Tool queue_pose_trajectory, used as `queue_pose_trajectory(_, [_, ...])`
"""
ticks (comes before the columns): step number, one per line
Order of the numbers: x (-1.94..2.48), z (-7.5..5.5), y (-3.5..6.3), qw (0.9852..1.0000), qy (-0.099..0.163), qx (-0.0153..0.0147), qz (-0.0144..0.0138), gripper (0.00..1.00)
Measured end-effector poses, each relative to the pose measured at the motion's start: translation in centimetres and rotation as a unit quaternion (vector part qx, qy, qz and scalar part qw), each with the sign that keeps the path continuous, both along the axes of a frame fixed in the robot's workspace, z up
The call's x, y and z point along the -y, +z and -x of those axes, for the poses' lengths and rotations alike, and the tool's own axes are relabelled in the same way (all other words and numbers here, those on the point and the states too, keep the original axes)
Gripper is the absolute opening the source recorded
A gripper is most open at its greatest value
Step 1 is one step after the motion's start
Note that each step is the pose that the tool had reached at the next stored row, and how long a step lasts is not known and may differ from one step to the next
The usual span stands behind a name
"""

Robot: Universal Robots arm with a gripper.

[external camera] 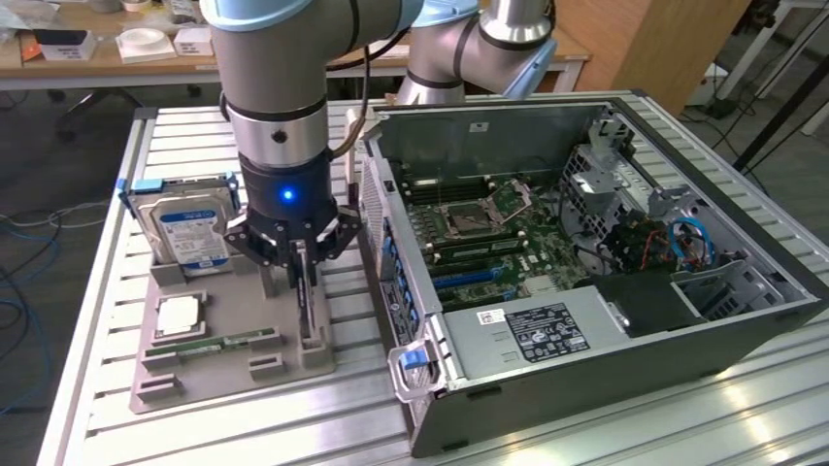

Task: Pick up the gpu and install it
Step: 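Pick up the gpu and move the gpu toward the slot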

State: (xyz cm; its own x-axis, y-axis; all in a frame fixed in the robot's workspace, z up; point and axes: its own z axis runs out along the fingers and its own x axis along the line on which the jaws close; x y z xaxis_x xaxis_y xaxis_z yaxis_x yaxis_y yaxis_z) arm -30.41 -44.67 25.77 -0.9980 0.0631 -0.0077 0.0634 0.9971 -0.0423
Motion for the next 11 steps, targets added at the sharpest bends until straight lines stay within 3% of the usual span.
queue_pose_trajectory(8, [0.00, 0.00, 0.04, 1.0000, 0.000, -0.0001, 0.0000, 0.26])
queue_pose_trajectory(11, [0.00, 0.00, 0.46, 1.0000, 0.000, 0.0000, 0.0000, 0.26])
